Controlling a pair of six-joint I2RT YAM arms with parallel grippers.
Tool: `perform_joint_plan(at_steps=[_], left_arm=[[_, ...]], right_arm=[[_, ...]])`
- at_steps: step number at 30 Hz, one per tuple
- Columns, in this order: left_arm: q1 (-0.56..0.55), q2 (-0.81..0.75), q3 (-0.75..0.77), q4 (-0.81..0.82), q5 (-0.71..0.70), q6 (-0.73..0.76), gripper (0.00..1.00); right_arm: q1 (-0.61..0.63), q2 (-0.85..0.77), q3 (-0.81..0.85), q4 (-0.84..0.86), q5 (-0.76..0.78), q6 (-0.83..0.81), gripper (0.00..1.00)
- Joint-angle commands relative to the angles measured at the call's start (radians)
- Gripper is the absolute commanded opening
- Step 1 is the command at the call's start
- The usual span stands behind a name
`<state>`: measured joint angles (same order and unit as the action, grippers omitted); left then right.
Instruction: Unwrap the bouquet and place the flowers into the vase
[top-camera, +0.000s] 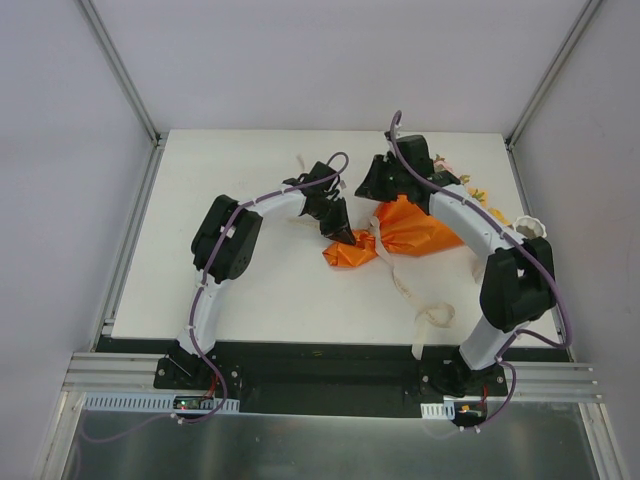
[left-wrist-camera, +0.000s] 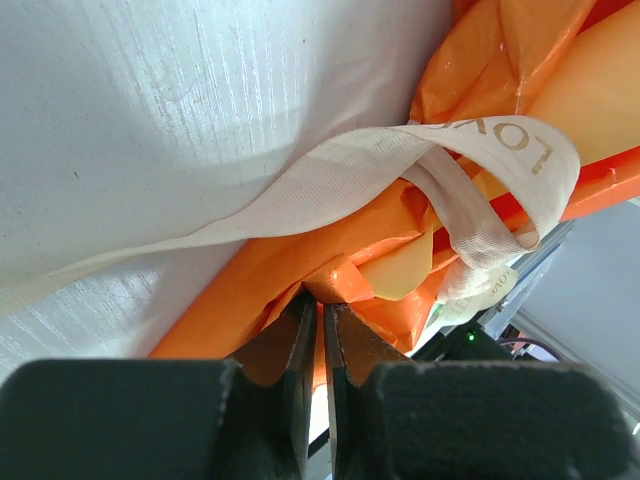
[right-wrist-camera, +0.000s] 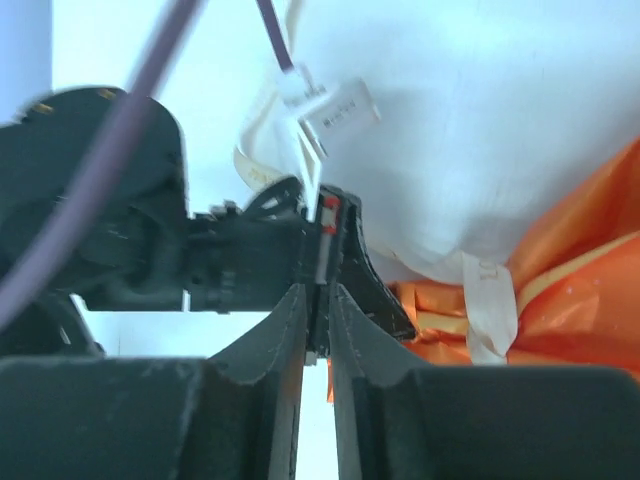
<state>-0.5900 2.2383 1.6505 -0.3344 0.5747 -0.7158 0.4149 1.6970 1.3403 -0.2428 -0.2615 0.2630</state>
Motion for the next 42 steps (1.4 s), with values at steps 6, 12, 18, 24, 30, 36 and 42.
perform_joint_plan(at_steps=[6,12,18,24,30,36,42], left_arm=[[-0.013,0.003,-0.005,-0.043,-0.049,0.036,0.08],[-0.013,0.014,0.005,-0.043,-0.042,0.033,0.08],[-0.013,0.009,-0.003,-0.043,-0.045,0.042,0.1],[-0.013,0.021,0.003,-0.043,-0.038,0.041,0.1],[-0.011,0.021,0.003,-0.041,-0.039,0.044,0.1],[-0.013,0.023,0.003,-0.041,-0.038,0.044,0.1],[-0.011,0.024,0.003,-0.041,-0.035,0.045,0.1]], right_arm=[[0.03,-0.037,-0.001,-0.179,0.143,-0.212,0.24],[0.13,0.019,0.034,-0.248,0.289,-0.255,0.32],[0.196,0.116,0.101,-0.323,0.484,-0.382,0.32],[0.222,0.177,0.148,-0.357,0.594,-0.449,0.27],[0.228,0.228,0.183,-0.372,0.628,-0.501,0.3],[0.24,0.227,0.165,-0.357,0.599,-0.505,0.23],[0.24,0.237,0.148,-0.346,0.61,-0.515,0.19]])
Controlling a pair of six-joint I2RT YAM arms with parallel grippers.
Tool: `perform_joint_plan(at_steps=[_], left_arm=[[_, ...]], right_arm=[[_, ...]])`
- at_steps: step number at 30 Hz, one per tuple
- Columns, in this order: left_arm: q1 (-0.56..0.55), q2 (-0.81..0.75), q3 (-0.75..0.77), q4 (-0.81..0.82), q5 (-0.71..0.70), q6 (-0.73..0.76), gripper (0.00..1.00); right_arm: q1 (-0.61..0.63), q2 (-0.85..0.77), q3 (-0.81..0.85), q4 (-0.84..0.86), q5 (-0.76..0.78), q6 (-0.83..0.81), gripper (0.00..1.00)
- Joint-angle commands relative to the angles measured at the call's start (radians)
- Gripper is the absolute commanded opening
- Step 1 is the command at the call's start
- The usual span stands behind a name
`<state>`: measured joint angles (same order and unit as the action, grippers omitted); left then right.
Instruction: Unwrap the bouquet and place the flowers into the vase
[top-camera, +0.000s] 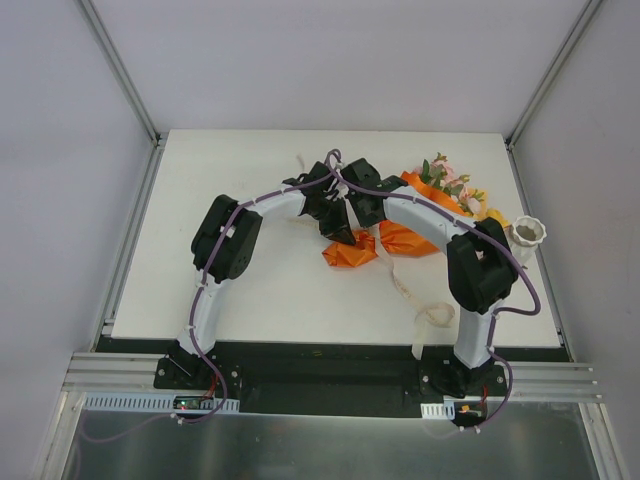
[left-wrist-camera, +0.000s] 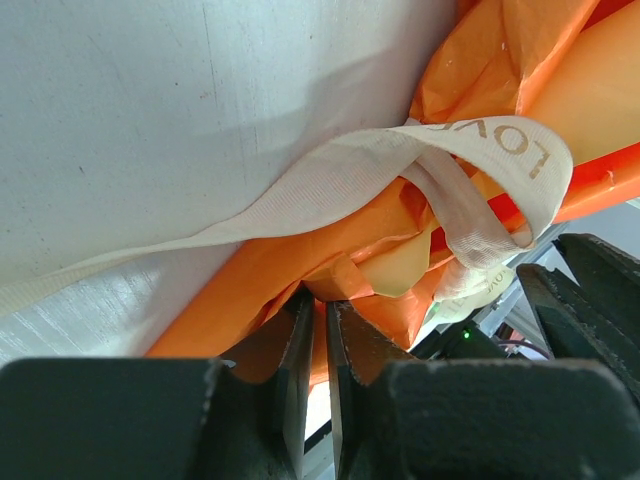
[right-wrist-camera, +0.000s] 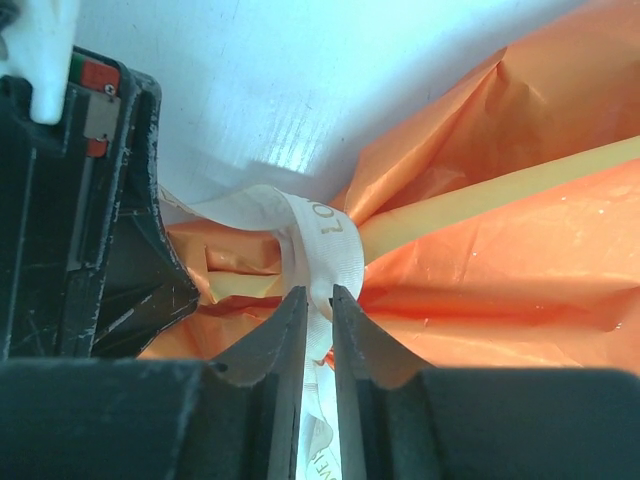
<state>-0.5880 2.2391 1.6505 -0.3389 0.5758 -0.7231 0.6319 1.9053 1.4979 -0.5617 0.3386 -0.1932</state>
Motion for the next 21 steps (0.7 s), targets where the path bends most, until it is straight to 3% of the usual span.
perform_joint_plan(at_steps=[1,12,21], left_arm=[[-0.013,0.024,0.003,-0.037,-0.039,0.053,0.1],[-0.013,0.024,0.002,-0.038,-0.037,0.053,0.1],[-0.013,0.024,0.0,-0.038,-0.037,0.059,0.11]], right_arm=[[0.023,0.032,-0.01,-0.029,0.002,-0.061,0.19],[0.023,0.063,-0.028,-0.012,-0.018,-0.084,0.24],[0.02,0.009,-0.102,0.031,-0.039,-0.057,0.2]])
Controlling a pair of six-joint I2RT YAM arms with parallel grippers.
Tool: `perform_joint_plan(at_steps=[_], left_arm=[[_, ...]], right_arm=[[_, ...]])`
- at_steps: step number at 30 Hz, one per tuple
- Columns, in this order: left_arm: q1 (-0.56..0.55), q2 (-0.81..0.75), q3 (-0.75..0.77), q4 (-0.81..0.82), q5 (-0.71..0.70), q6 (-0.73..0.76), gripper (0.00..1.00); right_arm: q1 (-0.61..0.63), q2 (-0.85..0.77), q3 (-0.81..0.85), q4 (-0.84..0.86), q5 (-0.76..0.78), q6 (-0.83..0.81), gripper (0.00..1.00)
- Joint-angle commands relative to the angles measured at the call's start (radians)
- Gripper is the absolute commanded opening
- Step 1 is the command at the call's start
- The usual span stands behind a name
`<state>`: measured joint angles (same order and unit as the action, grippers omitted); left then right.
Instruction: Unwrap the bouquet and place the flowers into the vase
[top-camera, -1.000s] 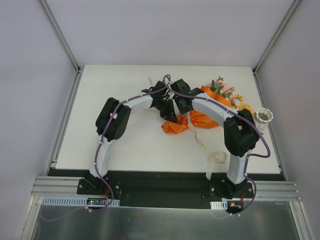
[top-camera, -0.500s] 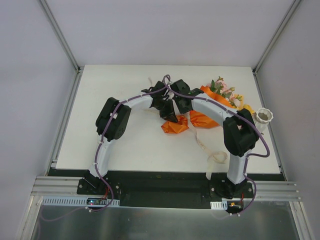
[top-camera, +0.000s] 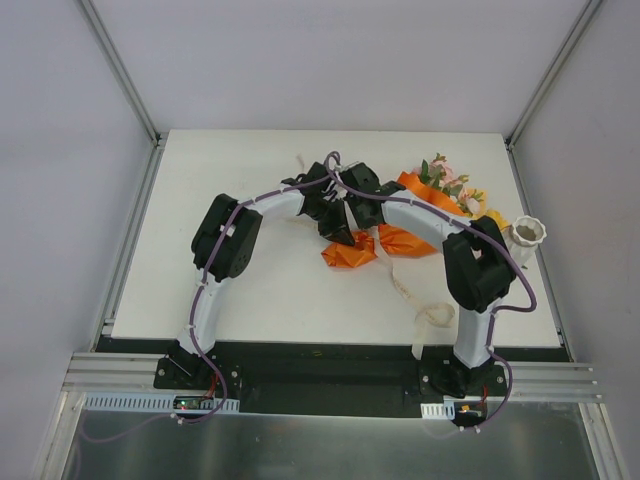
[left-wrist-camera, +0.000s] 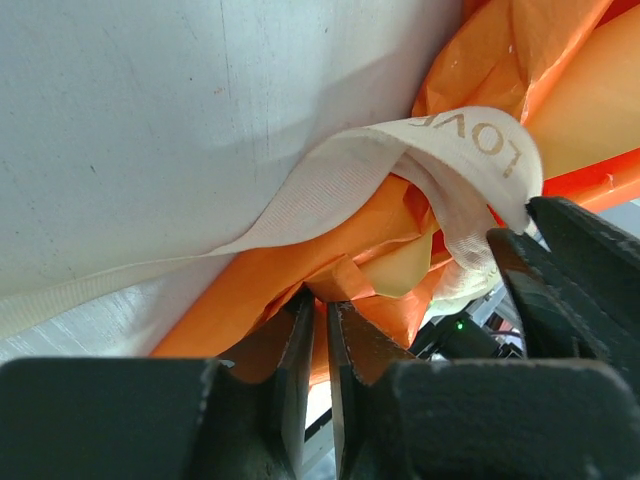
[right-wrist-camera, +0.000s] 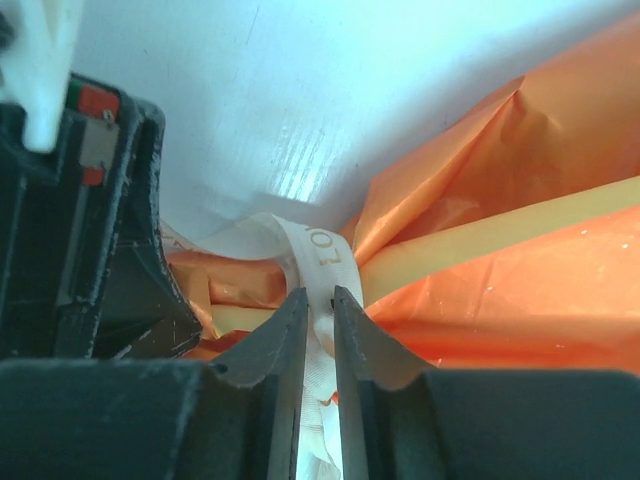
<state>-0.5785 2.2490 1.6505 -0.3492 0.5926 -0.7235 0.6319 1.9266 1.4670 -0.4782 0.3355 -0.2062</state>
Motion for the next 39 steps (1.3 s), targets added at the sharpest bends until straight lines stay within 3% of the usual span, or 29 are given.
perform_joint_plan(at_steps=[1,13,20,34,39], left_arm=[[-0.023,0.014,0.0,-0.028,-0.056,0.062,0.13],[-0.024,-0.069,-0.014,-0.024,-0.089,0.101,0.27],[-0.024,-0.077,-0.026,-0.014,-0.073,0.093,0.27],[-0.024,-0.046,-0.032,0.001,-0.053,0.076,0.27],[-0.024,-0.042,-0.038,0.009,-0.056,0.07,0.26]], right_arm=[[0.02,-0.021,-0.08,-0.043,-0.035,-0.041,0.2],[-0.001,-0.267,-0.264,0.135,-0.181,0.015,0.38],[-0.003,-0.193,-0.223,0.098,-0.162,-0.054,0.3],[-0.003,-0.083,-0.154,0.079,-0.021,-0.124,0.33],[-0.001,-0.083,-0.155,0.101,0.03,-0.119,0.2]])
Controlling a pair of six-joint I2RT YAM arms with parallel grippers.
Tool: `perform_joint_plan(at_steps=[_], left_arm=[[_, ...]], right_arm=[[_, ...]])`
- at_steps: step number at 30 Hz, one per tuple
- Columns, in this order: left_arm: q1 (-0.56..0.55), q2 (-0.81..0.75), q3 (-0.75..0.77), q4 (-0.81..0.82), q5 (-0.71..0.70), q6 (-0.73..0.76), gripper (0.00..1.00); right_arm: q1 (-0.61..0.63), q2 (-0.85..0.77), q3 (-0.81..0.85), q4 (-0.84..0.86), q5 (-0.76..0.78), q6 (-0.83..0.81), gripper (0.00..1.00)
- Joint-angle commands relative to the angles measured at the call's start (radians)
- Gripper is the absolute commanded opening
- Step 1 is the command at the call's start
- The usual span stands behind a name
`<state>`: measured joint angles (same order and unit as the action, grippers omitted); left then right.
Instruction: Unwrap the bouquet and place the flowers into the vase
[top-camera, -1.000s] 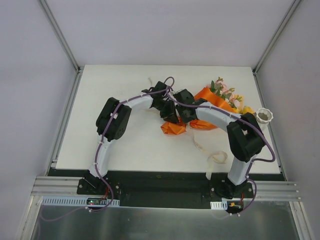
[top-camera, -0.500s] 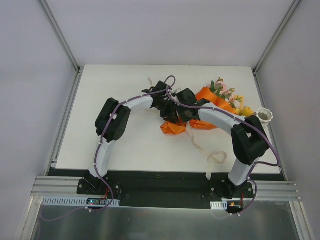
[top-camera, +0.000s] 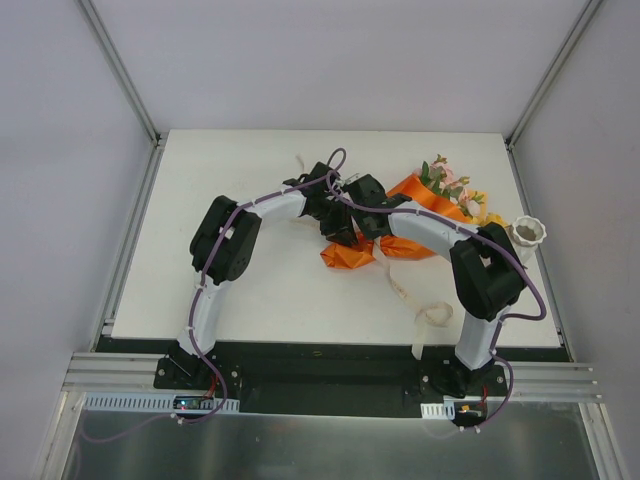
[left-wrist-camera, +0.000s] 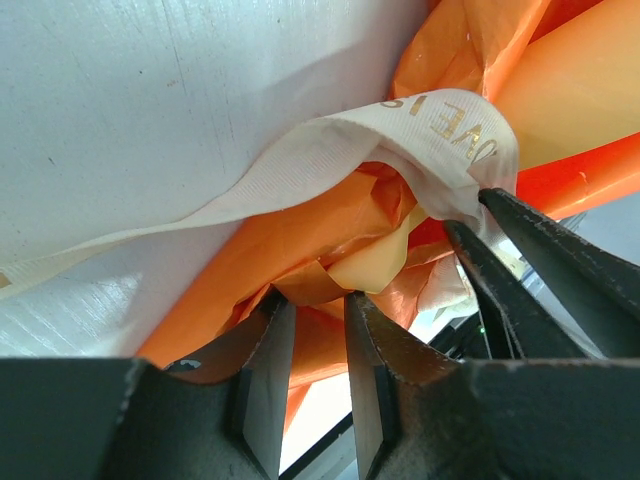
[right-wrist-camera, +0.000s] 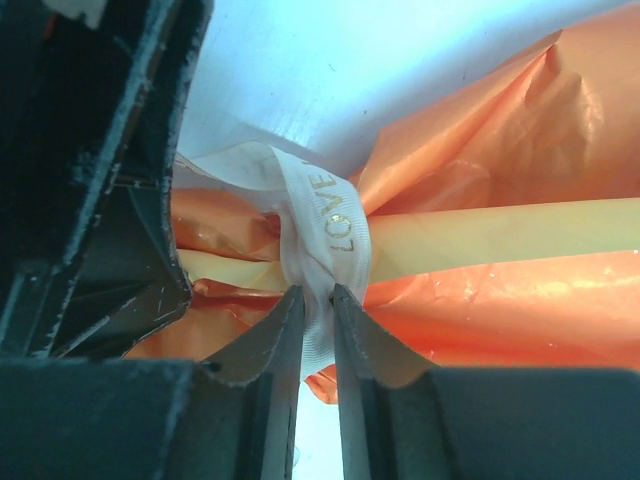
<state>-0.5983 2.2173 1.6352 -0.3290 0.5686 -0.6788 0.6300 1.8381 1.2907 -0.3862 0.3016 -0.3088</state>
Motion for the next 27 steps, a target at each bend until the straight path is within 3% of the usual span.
perform_joint_plan(at_steps=[1,7,17,27], left_arm=[[-0.005,-0.01,-0.024,-0.012,-0.03,0.025,0.26],[-0.003,-0.004,-0.031,-0.008,-0.038,0.025,0.26],[-0.003,0.036,-0.035,-0.007,-0.039,0.013,0.24],[-0.003,0.048,-0.034,0.002,-0.039,0.005,0.24]], right_arm=[[0.002,0.006,0.018,0.015,0.057,-0.012,0.17],[0.01,0.027,0.038,0.035,0.033,0.025,0.0],[0.048,-0.103,0.016,0.182,0.18,0.135,0.0],[0.03,-0.31,0.103,0.231,0.136,0.235,0.01]])
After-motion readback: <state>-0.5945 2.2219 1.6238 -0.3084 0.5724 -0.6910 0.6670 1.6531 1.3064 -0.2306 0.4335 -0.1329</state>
